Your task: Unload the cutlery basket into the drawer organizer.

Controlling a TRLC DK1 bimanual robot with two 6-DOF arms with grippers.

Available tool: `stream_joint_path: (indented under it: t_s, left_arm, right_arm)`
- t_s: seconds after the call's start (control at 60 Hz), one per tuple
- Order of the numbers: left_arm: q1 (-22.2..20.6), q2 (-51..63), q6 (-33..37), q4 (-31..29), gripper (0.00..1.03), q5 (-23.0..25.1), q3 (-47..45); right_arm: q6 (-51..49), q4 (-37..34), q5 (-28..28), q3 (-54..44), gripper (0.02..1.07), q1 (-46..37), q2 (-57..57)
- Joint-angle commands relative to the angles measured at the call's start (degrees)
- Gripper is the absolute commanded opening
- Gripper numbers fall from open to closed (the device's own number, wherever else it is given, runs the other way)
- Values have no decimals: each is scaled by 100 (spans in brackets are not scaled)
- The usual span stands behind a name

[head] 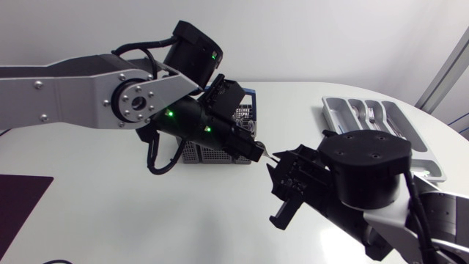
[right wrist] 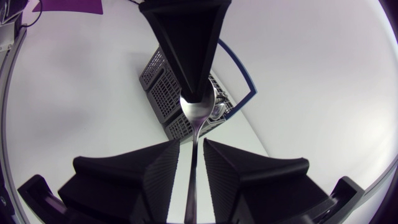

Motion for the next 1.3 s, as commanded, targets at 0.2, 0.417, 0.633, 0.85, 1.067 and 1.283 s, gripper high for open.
stream_joint_path:
  t_s: [0.2, 0.417, 0.633, 0.85, 1.067, 1.283]
  left_arm:
    - [27, 72, -110, -66, 4, 105, 110]
    - [27, 63, -110, -75, 4, 114, 110]
    - [36, 55, -119, -75, 6, 123, 110]
    - [159, -7, -198, -84, 32, 430, 207]
    - [458, -191, -356, -75, 58, 729, 550]
    - [906, -350, -444, -93, 66, 817, 875]
  right_arm:
    - [-90, 143, 41, -19, 25, -106, 101]
    - [-143, 143, 33, -19, 11, -115, 110]
    - [-143, 116, -46, -45, 8, -115, 118]
    - [-125, -7, -187, -72, 8, -106, 75]
    - [-117, -235, -363, -89, 8, -115, 22]
    - [-108, -666, -969, -89, 8, -546, -295]
